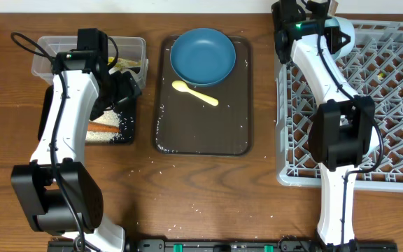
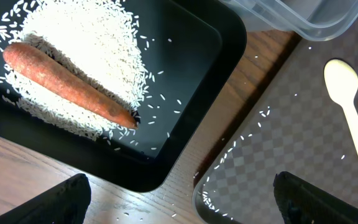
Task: Sort waste into correct bins and load items into the dishwasher rack
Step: 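Place the light-blue bowl tilted in the back of the rack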
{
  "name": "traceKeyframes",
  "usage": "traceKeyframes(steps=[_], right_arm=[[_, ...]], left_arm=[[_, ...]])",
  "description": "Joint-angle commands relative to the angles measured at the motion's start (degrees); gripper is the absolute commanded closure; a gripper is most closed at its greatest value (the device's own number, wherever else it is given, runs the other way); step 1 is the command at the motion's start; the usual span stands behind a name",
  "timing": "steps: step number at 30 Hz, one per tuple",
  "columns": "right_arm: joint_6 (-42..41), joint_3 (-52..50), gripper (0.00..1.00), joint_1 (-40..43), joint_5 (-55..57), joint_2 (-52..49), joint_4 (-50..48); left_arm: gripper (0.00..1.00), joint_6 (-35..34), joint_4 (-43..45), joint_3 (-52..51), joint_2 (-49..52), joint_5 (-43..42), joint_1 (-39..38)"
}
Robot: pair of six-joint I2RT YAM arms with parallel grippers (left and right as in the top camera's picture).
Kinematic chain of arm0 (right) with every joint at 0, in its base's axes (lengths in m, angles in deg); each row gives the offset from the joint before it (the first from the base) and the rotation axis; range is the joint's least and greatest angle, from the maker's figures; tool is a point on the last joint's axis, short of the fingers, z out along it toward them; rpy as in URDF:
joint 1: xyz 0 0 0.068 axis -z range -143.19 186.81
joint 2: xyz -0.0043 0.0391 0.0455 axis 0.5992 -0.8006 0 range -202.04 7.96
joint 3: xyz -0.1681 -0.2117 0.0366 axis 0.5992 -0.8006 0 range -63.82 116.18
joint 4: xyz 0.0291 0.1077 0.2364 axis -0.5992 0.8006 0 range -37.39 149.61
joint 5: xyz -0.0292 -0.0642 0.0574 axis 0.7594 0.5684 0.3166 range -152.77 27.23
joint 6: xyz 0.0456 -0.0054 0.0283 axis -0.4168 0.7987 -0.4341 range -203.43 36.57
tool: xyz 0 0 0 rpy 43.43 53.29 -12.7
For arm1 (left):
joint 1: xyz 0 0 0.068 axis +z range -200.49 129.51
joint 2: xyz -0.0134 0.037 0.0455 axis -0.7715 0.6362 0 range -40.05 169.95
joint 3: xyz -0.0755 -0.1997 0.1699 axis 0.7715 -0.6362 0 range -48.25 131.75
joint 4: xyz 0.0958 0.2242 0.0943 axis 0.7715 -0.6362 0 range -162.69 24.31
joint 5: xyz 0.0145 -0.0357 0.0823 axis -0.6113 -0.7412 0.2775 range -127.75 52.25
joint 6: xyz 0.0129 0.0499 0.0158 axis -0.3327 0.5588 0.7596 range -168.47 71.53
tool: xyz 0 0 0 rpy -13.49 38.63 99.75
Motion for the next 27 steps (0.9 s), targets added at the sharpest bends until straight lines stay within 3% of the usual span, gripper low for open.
traceKeyframes(steps=[1, 10, 27], right_arm=[[1.18, -0.37, 0.99, -0.04, -4.87, -0.33, 0.76], [1.22, -0.37, 0.99, 0.02, 5.31, -0.33, -0.81], [3.13, -0.39, 0.99, 1.18, 0.52, -1.07, -1.31]], left_arm=[[0.04, 0.07, -0.15, 0.02, -0.02, 0.92, 0.09], [0.04, 0.04, -0.15, 0.02, -0.02, 0.92, 0.09], [0.04, 0.07, -0.15, 0.02, -0.02, 0.92, 0.09]])
